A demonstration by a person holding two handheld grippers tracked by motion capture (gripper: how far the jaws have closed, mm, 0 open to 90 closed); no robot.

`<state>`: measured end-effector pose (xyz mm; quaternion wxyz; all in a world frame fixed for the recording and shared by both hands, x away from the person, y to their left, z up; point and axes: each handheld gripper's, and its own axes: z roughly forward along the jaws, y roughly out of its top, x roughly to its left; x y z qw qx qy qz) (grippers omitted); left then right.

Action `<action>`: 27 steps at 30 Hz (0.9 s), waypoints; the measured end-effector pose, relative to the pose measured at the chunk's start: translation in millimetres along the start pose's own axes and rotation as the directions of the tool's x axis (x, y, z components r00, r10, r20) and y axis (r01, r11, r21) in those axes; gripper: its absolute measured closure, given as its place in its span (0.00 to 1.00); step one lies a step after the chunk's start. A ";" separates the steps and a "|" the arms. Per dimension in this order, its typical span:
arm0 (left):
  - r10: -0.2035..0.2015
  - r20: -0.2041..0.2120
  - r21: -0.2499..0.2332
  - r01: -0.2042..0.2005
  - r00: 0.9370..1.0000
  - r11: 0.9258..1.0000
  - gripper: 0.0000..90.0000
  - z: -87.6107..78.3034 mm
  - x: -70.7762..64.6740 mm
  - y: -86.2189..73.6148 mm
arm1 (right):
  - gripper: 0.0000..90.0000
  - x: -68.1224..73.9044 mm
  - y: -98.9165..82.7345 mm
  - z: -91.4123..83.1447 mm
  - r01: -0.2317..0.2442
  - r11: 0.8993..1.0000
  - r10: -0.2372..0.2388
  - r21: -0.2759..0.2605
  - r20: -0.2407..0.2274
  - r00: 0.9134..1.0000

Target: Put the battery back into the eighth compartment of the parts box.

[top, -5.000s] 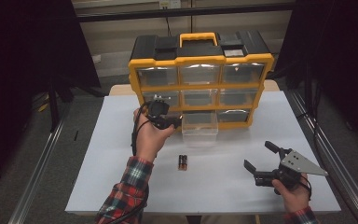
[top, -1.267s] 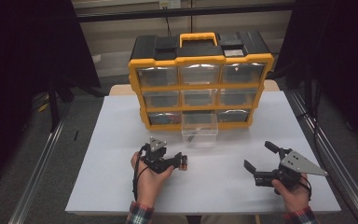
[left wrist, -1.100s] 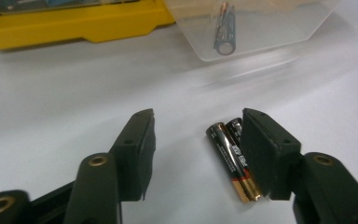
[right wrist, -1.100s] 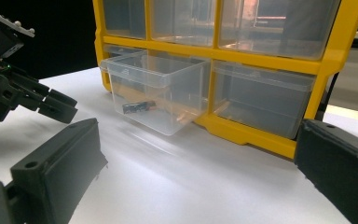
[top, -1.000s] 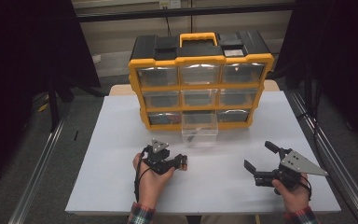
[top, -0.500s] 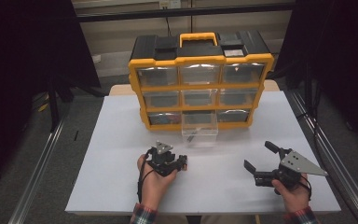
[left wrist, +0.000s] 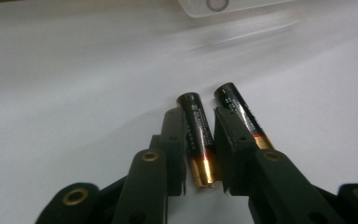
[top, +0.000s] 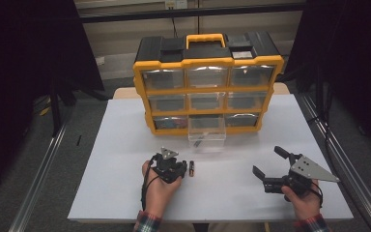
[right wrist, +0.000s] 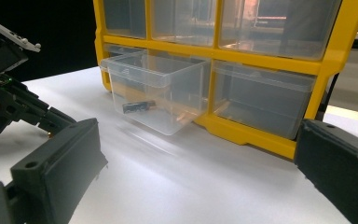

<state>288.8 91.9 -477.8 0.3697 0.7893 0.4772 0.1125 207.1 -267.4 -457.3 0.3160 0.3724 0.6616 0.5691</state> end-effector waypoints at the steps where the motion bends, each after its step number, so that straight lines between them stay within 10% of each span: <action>1: 0.003 -0.001 0.004 -0.003 1.000 1.000 0.84 -0.2 0.5 0.4 | 0.00 0.0 0.0 0.0 0.000 1.000 0.000 0.000 0.000 1.000; 27: 0.024 -0.050 0.020 -0.023 0.998 1.000 0.86 -0.5 13.1 4.5 | 0.00 0.5 0.1 0.1 0.000 1.000 0.000 0.001 -0.002 1.000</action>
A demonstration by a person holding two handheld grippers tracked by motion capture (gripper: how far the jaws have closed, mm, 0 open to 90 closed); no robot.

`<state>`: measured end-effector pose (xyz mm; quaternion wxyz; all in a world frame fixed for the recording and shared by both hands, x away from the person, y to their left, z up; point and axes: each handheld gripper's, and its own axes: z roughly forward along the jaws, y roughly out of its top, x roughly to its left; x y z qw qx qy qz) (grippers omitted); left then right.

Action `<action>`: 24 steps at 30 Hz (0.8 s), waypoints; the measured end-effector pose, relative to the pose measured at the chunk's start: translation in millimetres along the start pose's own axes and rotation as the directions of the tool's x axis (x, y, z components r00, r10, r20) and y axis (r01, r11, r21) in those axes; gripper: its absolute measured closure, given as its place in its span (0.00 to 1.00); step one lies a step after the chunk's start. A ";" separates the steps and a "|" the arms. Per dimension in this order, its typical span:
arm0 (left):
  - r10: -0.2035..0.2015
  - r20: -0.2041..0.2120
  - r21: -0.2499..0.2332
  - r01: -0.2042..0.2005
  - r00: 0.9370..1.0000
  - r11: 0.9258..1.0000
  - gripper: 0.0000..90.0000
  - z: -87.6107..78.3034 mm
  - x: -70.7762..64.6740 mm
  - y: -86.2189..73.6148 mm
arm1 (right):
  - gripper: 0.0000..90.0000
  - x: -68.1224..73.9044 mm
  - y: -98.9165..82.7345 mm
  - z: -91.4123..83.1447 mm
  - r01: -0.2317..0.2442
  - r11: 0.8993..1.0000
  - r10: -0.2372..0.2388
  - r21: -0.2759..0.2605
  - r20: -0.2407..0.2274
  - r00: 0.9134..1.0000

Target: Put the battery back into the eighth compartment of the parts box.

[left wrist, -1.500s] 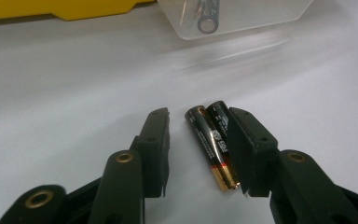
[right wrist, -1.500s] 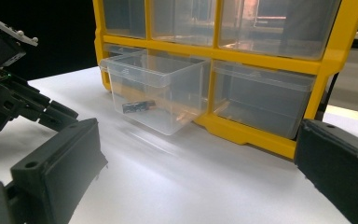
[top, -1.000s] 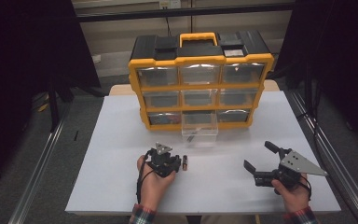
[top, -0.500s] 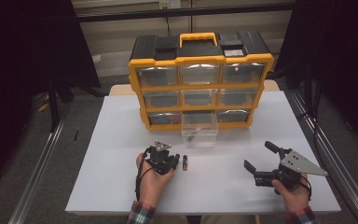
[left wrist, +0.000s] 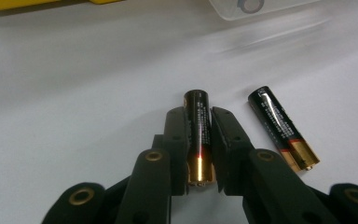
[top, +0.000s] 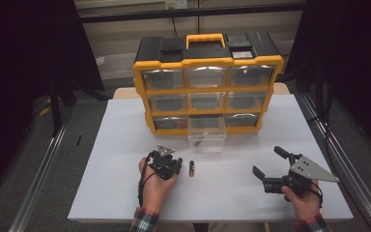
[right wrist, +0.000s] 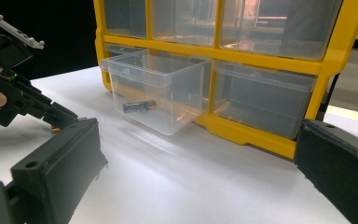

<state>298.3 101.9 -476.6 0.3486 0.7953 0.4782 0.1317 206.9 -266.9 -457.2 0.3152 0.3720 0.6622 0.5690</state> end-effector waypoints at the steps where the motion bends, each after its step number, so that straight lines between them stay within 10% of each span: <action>1: -0.007 0.000 -0.003 0.007 1.000 1.000 0.86 0.3 -0.3 0.4 | 0.00 0.0 0.0 0.0 0.000 1.000 0.000 0.000 0.000 1.000; 9: -0.053 0.034 0.017 0.053 0.998 0.998 0.86 -0.6 5.7 5.7 | 0.00 -0.3 0.1 0.0 0.002 1.000 -0.002 -0.001 0.000 1.000; 24: -0.016 0.100 0.025 0.013 0.995 1.000 0.86 -25.5 9.3 53.1 | 0.00 -0.2 0.0 0.1 0.000 1.000 0.000 0.001 0.002 1.000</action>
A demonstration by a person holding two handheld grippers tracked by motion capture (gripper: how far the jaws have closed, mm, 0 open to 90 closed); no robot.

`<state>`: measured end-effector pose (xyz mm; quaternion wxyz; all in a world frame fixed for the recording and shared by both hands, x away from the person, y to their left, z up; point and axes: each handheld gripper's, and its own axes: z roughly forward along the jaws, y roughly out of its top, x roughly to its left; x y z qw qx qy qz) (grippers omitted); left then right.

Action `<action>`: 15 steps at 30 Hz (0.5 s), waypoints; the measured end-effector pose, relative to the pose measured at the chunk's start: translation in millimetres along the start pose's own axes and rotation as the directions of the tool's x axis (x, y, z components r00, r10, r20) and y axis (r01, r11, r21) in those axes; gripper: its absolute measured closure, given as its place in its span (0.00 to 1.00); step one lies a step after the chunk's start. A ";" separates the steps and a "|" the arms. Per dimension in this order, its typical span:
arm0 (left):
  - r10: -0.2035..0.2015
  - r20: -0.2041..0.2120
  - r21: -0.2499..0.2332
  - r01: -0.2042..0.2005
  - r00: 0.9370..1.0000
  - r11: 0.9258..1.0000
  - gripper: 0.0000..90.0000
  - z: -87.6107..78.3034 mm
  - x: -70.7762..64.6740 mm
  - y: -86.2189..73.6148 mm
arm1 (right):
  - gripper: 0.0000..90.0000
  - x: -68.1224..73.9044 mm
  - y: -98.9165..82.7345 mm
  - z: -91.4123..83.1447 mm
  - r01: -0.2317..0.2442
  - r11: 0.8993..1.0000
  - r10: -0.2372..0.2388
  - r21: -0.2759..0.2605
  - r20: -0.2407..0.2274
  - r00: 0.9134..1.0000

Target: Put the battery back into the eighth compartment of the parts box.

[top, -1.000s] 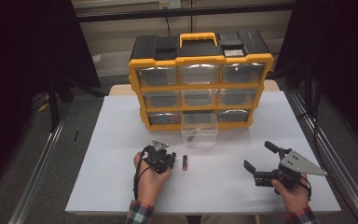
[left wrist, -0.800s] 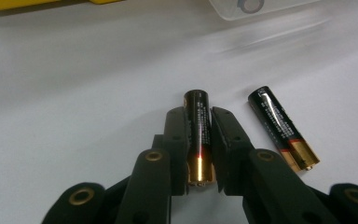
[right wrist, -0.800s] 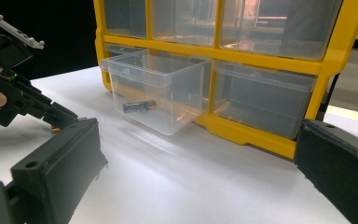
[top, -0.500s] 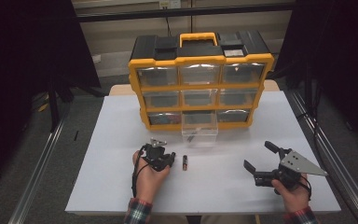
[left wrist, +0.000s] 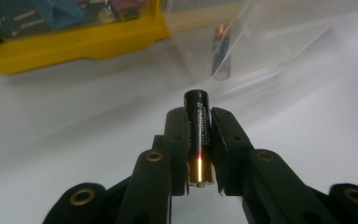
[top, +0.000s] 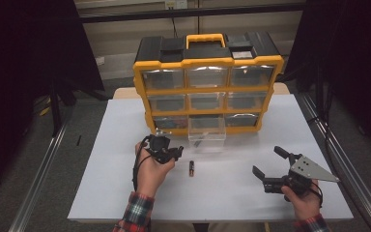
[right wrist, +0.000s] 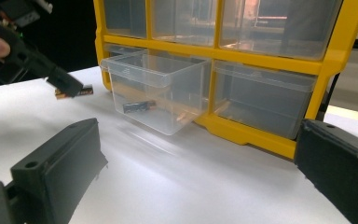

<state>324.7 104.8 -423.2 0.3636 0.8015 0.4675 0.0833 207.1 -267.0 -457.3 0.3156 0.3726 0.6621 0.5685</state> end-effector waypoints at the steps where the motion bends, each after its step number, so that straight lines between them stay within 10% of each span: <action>1: 0.002 0.001 -0.002 -0.002 1.000 1.000 0.86 -1.3 -0.5 3.3 | 0.00 0.2 0.0 0.0 -0.002 1.000 0.002 0.001 -0.001 1.000; 15: 0.035 0.033 -0.017 -0.034 0.999 0.999 0.86 -15.8 -5.5 43.3 | 0.00 -0.7 0.0 0.0 -0.002 1.000 0.002 0.000 -0.004 1.000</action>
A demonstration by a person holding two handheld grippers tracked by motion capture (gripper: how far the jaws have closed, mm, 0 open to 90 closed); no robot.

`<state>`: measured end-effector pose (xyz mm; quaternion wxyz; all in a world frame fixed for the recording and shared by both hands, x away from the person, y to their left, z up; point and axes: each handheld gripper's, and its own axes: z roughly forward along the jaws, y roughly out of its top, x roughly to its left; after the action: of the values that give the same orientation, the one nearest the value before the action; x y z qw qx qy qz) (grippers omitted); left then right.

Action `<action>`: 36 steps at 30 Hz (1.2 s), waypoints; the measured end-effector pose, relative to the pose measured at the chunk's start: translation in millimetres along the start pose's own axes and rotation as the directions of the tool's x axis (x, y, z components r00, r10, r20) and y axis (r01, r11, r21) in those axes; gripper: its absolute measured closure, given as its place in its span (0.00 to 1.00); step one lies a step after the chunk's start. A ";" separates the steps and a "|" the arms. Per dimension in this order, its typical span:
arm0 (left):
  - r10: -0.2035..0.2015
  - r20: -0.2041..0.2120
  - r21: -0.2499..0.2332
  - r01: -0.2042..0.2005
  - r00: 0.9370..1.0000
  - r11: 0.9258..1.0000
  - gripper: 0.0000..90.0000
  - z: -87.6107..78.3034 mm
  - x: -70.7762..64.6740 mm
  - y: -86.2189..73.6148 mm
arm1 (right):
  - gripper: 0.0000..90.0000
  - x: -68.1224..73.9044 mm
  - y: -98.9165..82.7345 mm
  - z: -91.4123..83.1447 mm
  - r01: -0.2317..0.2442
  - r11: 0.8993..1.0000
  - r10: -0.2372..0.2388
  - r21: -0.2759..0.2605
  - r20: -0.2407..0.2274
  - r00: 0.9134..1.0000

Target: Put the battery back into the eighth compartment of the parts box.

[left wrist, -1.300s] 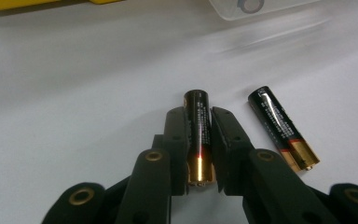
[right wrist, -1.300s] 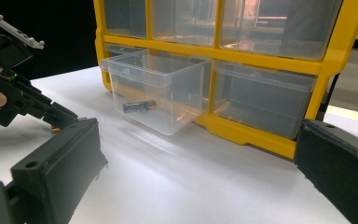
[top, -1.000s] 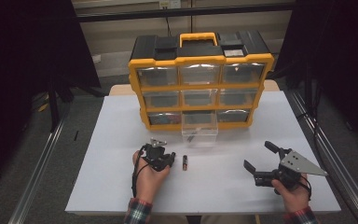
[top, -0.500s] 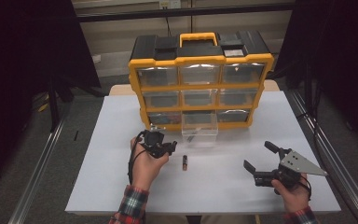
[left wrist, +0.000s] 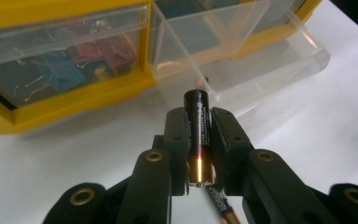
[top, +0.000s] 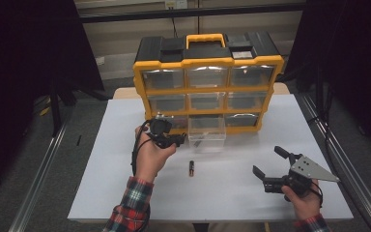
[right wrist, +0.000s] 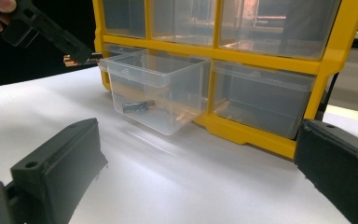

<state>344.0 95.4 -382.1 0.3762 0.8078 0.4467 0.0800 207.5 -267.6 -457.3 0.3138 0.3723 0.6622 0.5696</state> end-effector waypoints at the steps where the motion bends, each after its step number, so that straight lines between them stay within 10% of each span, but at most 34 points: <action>1: 0.000 0.004 0.002 0.000 1.000 1.000 0.86 -0.1 -0.7 1.8 | 0.00 0.1 0.0 0.1 -0.001 1.000 0.001 -0.001 0.001 1.000; 36: 0.057 0.022 -0.019 -0.056 0.998 0.998 0.86 23.2 -22.9 46.3 | 0.00 -0.6 -0.4 0.1 0.000 1.000 0.000 -0.001 -0.004 1.000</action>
<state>372.0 50.3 -362.2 0.3861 0.8174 0.4188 0.0856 207.8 -268.0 -457.7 0.3126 0.3708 0.6625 0.5709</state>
